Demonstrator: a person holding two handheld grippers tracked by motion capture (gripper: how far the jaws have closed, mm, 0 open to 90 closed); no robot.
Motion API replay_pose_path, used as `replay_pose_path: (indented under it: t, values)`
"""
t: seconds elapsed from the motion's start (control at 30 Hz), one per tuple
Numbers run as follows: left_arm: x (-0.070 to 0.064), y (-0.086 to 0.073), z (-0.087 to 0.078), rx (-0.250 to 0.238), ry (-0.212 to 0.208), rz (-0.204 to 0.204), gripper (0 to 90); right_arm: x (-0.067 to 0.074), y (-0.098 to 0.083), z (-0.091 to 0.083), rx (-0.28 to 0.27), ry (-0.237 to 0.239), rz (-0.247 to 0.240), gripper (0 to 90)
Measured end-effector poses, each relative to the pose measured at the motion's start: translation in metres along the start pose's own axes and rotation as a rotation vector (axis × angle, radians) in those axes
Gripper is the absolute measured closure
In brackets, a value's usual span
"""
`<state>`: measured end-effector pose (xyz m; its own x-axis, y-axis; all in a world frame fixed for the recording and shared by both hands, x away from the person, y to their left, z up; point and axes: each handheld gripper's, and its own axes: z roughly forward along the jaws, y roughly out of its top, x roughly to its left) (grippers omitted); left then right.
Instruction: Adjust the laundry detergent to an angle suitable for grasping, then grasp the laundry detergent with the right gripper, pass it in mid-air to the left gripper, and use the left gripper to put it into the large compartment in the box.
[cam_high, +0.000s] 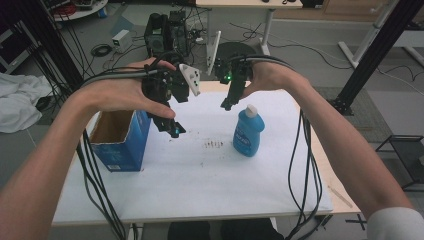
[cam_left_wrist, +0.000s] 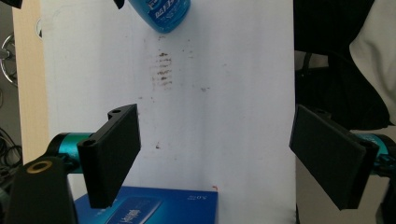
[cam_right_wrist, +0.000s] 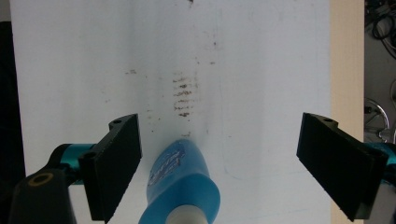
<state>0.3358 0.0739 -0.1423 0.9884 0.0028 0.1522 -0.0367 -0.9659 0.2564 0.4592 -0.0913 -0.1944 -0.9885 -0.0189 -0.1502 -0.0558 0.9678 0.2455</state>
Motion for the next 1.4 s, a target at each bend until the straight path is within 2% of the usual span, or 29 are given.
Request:
replay_pose_path:
  t: [0.2, 0.3, 0.37, 0.43, 0.57, 0.7, 0.8, 0.87, 0.9, 0.93, 1.0, 1.27, 1.4]
  values:
    - [-0.001, -0.002, -0.001, 0.002, 0.017, -0.007, 16.6, 0.002, 0.001, 0.0, 0.006, -0.014, -0.01, 13.2]
    - [-0.002, -0.003, -0.004, 0.012, 0.031, -0.003, 16.5, 0.002, 0.001, 0.0, -0.004, -0.015, 0.007, 13.2]
    - [-0.004, -0.004, -0.005, -0.002, 0.033, -0.017, 16.6, 0.002, 0.001, 0.002, -0.001, -0.012, 0.007, 13.2]
    - [-0.005, -0.003, -0.006, -0.005, 0.031, -0.019, 16.6, 0.002, 0.0, 0.003, 0.013, -0.017, -0.013, 13.2]
    - [-0.005, -0.002, -0.003, 0.016, 0.045, -0.022, 16.5, 0.001, -0.001, 0.003, 0.013, -0.025, -0.006, 13.1]
    - [-0.01, -0.002, 0.0, 0.005, 0.016, -0.021, 16.6, 0.003, 0.0, 0.003, 0.007, -0.027, -0.012, 13.2]
    - [-0.01, -0.003, -0.001, 0.004, 0.016, -0.017, 16.6, 0.003, 0.001, 0.005, 0.017, -0.026, -0.022, 13.2]
    - [-0.009, -0.003, -0.002, 0.001, 0.017, -0.024, 16.5, 0.004, 0.001, 0.004, 0.014, -0.023, -0.015, 13.2]
    - [-0.007, -0.003, -0.004, 0.018, 0.015, 0.0, 16.6, 0.003, 0.002, 0.004, 0.012, -0.024, -0.012, 13.2]
    - [-0.007, -0.004, -0.004, 0.002, 0.03, -0.02, 16.6, 0.003, 0.002, 0.003, 0.025, -0.024, -0.014, 13.2]
    - [-0.006, -0.004, -0.003, 0.004, 0.03, -0.017, 16.6, 0.004, 0.001, 0.004, 0.013, -0.034, -0.005, 13.2]
    - [-0.004, -0.005, 0.0, -0.001, 0.013, -0.006, 16.6, 0.009, -0.002, -0.001, 0.025, -0.051, 0.021, 13.2]
    - [-0.003, -0.004, 0.001, -0.004, 0.013, -0.006, 16.5, 0.012, -0.008, -0.003, 0.03, -0.051, 0.072, 13.2]
